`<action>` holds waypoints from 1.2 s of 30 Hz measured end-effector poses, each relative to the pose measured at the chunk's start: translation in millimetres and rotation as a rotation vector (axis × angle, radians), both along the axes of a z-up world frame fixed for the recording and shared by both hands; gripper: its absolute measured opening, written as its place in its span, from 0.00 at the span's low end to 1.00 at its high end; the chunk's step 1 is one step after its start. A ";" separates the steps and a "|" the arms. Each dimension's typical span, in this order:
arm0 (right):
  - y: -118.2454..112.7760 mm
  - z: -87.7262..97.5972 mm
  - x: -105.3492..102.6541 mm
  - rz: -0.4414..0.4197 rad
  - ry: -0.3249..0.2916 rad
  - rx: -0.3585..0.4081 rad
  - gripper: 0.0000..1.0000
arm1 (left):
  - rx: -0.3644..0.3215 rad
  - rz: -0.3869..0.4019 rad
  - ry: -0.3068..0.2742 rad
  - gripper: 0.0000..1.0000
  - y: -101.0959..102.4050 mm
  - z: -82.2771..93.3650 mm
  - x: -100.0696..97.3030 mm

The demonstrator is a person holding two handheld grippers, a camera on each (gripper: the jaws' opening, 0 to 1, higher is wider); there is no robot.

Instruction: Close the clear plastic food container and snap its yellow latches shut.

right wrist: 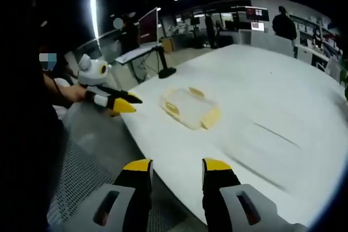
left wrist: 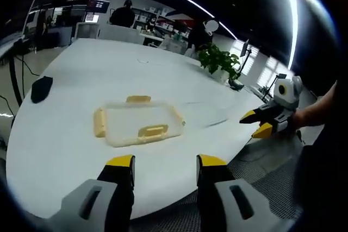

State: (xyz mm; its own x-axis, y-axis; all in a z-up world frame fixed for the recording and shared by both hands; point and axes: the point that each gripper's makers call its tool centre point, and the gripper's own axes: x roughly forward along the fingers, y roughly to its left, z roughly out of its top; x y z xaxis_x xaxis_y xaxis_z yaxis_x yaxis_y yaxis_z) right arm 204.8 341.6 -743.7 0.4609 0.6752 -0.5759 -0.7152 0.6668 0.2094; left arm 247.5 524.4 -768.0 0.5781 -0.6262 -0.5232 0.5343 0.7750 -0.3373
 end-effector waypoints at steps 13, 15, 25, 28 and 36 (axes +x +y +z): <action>-3.2 5.7 13.1 -0.032 -0.017 0.033 0.36 | 0.002 -0.036 -0.027 0.44 -5.2 9.3 2.7; -0.5 7.0 16.7 -0.033 -0.021 0.040 0.36 | 0.002 -0.028 -0.028 0.44 -3.7 10.1 6.4; 22.2 54.0 63.6 -0.191 -0.030 0.277 0.36 | 0.018 -0.036 -0.074 0.44 5.4 15.9 21.0; 30.3 54.9 65.5 -0.157 -0.045 0.253 0.36 | 0.015 -0.055 -0.080 0.46 3.2 19.5 22.6; 39.6 51.2 66.0 -0.159 -0.023 0.288 0.37 | 0.048 -0.090 -0.107 0.42 3.6 16.7 31.1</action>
State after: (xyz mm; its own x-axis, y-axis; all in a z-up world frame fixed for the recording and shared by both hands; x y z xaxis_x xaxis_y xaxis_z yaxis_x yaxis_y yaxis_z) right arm 270.8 381.2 -692.5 0.5842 0.7274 -0.3600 -0.6134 0.6861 0.3911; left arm 278.6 528.0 -751.3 0.5747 -0.6539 -0.4920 0.6334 0.7362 -0.2386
